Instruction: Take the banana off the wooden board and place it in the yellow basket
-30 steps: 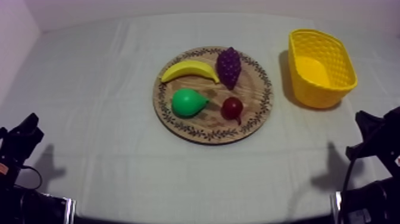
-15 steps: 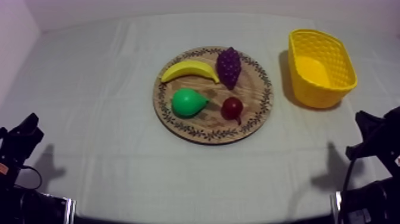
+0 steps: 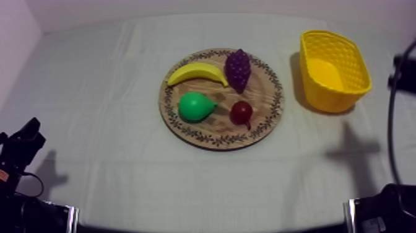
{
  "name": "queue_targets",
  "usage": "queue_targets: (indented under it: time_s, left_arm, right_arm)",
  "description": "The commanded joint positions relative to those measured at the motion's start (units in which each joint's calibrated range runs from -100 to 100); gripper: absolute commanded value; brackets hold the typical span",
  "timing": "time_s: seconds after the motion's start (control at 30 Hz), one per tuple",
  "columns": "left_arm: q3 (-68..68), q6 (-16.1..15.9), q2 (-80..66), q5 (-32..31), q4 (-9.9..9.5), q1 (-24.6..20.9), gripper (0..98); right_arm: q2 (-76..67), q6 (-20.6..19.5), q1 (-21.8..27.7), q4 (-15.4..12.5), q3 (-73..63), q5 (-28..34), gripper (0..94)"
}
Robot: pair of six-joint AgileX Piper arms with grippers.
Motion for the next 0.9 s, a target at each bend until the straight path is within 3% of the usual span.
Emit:
queue_targets:
  time_s: [0.0,0.2,0.33,0.53,0.7,0.87]
  left_arm:
    - [0.03,-0.01,-0.01,0.0,-0.02,0.0,0.1]
    - [0.03,-0.01,-0.01,0.0,-0.02,0.0,0.1]
    - [0.03,-0.02,-0.01,0.0,-0.02,0.0,0.1]
    - [0.03,-0.03,-0.01,0.0,-0.02,0.0,0.1]
    - [0.03,-0.01,-0.01,0.0,-0.02,0.0,0.1]
    - [0.03,-0.01,-0.01,0.0,-0.02,0.0,0.1]
  right_arm:
    - [18.76,5.13,-1.71,0.08,-28.96,0.76,0.4]
    - [30.88,-1.21,-11.4,9.66,-40.18,0.52,0.4]
    - [38.22,-1.39,-16.98,12.73,-42.58,-0.12,0.5]
    - [48.59,7.21,-22.56,8.19,-45.2,0.11,0.5]
    - [55.1,13.04,-26.27,5.16,-48.15,4.21,0.4]
    - [60.39,12.94,-29.57,6.75,-51.0,6.53,0.4]
